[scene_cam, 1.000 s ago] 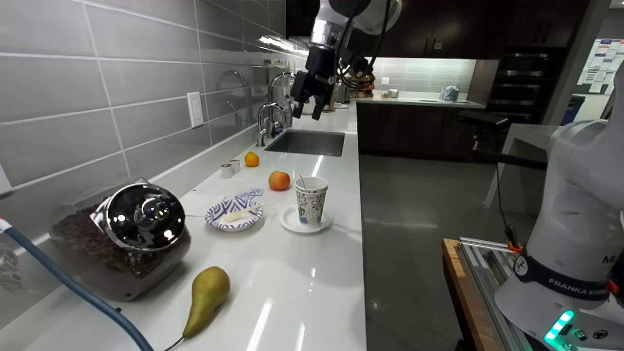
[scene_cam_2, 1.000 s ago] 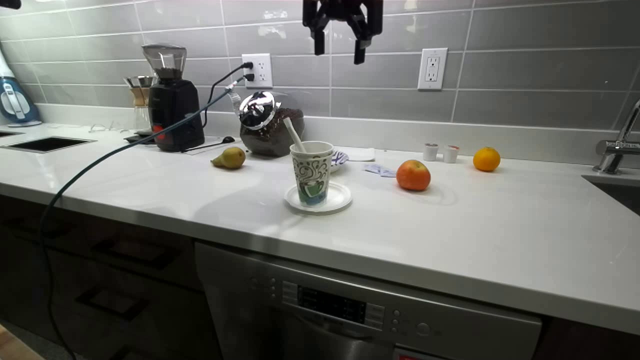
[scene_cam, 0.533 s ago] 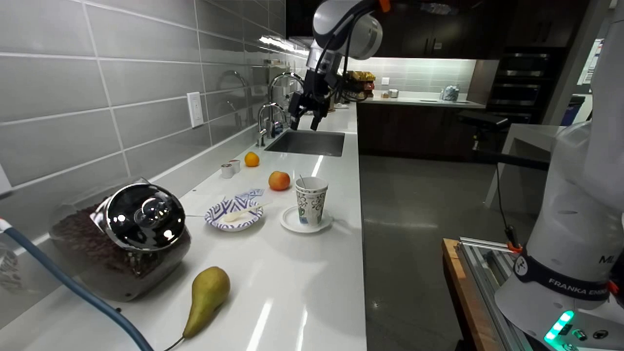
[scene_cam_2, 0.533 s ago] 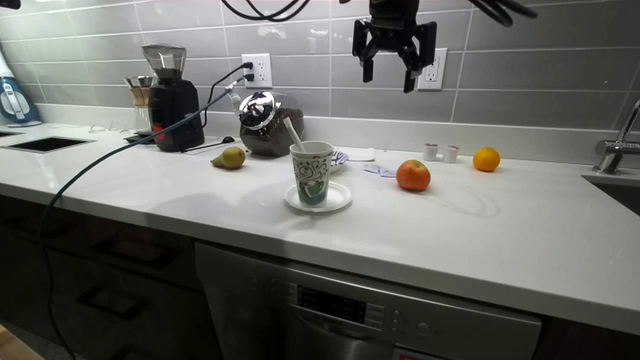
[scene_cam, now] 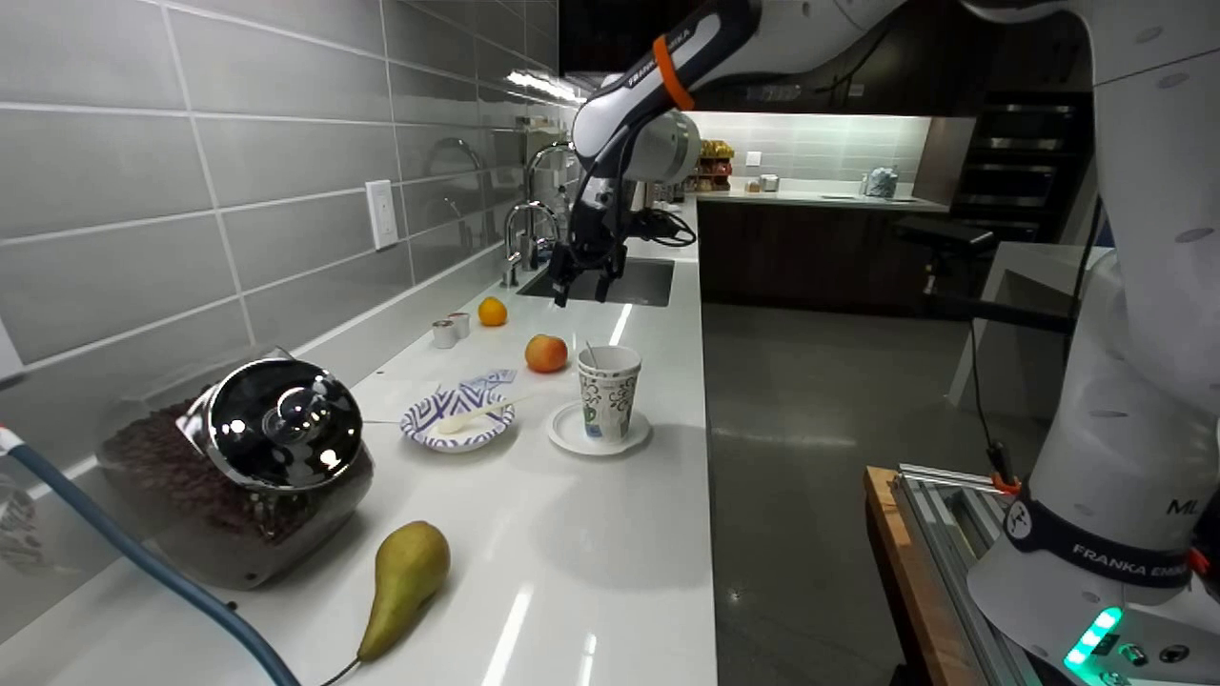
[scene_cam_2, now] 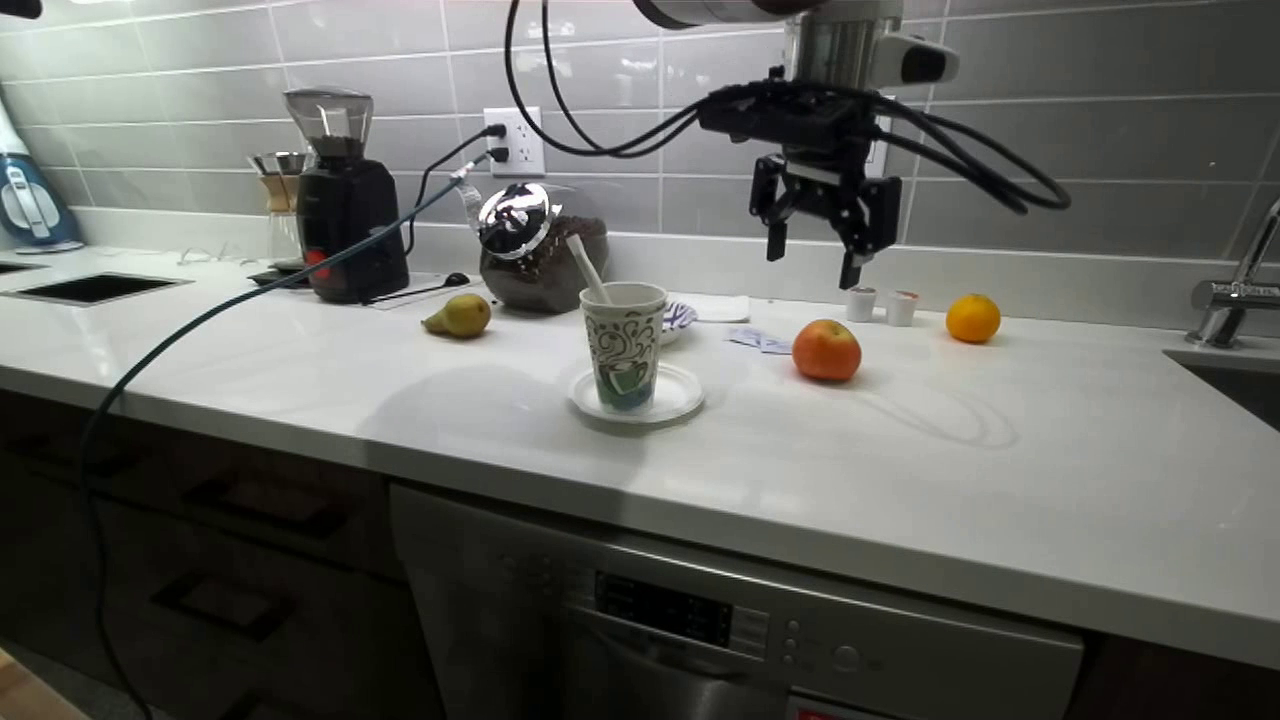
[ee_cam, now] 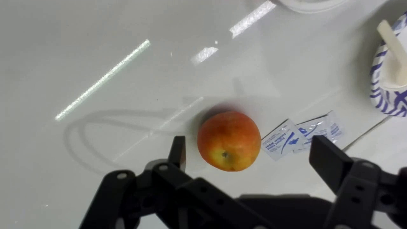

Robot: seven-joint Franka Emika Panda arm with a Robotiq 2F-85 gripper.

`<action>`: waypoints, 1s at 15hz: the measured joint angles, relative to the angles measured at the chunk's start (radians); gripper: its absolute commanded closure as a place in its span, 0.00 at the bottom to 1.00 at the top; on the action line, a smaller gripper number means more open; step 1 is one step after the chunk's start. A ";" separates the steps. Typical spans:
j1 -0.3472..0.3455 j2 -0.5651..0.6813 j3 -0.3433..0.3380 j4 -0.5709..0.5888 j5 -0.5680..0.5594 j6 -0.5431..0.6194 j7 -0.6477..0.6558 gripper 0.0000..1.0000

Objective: Put the apple in the bowl.

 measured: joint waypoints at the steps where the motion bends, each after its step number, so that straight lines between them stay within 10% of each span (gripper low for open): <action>1: -0.006 0.031 0.005 0.019 0.000 0.012 0.009 0.00; 15: -0.052 0.108 0.087 0.065 0.019 0.041 -0.002 0.00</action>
